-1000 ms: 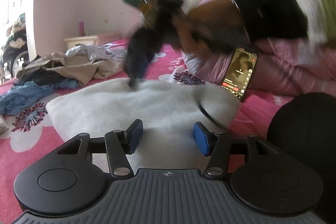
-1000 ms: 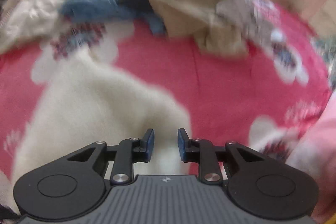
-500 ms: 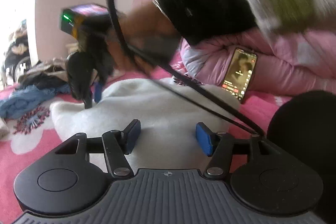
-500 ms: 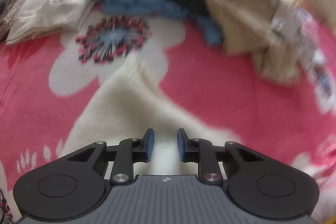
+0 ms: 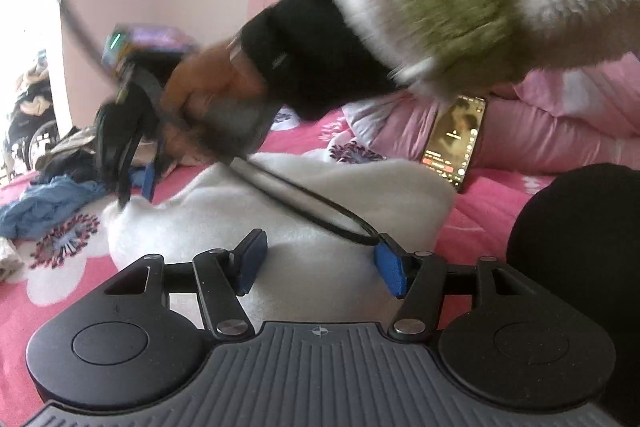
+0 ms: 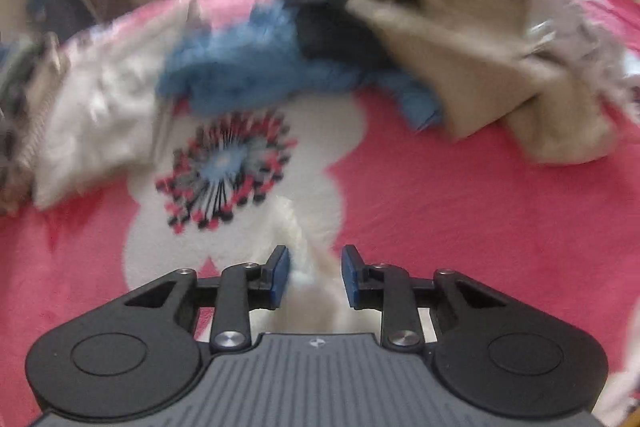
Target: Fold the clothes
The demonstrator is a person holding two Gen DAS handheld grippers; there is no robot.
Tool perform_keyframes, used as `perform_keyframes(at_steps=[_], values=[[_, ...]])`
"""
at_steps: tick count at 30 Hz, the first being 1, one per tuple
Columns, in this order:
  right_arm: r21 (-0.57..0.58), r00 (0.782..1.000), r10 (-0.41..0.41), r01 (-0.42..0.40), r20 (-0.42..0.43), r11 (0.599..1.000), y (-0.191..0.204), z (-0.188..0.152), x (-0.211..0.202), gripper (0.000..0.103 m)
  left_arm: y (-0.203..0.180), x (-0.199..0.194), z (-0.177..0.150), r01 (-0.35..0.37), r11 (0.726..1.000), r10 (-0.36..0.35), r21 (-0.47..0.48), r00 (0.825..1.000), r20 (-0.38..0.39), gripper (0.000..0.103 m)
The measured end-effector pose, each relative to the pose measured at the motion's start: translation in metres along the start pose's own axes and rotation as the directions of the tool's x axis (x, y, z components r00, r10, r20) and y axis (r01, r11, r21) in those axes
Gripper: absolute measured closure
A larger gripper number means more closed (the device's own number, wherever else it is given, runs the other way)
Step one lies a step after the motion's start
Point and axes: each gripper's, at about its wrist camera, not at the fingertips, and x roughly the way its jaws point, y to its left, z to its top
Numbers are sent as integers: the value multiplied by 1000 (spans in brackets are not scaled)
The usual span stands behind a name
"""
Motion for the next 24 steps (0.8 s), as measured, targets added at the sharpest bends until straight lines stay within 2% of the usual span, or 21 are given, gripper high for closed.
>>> perform_keyframes(at_steps=[3, 8, 11, 13, 16, 18, 20, 21, 23, 24], values=[[17, 992, -61, 60, 113, 998, -25, 0, -71, 74, 2, -1, 4, 6, 1000, -6, 6, 1000, -2, 43], [85, 959, -117, 98, 257, 992, -68, -16, -188, 74, 5, -7, 11, 2, 1000, -2, 5, 1000, -6, 43], [174, 954, -80, 30, 289, 984, -85, -37, -241, 74, 8, -16, 17, -6, 1000, 6, 24, 1000, -4, 43], [216, 956, -42, -22, 289, 976, -90, -54, -260, 74, 14, -25, 23, -10, 1000, 10, 20, 1000, -4, 43], [186, 972, 15, -60, 234, 981, -81, -80, -261, 73, 28, -27, 32, 21, 999, -22, -42, 999, -40, 43], [149, 988, 39, -62, 152, 987, -68, -99, -243, 73, 36, -22, 35, 52, 994, -60, -91, 995, -85, 44], [118, 998, 49, -53, 40, 992, -56, -119, -208, 73, 37, -12, 32, 86, 990, -102, -113, 984, -147, 45], [102, 999, 52, -50, -17, 994, -50, -129, -190, 73, 35, -6, 28, 94, 989, -112, -111, 978, -177, 47], [76, 991, 17, -6, -136, 997, -43, -156, -149, 75, 24, -4, 19, 77, 996, -85, -48, 980, -182, 44], [47, 990, -4, 10, -142, 999, -38, -169, -133, 75, 18, -4, 16, 76, 997, -78, -15, 980, -183, 44]])
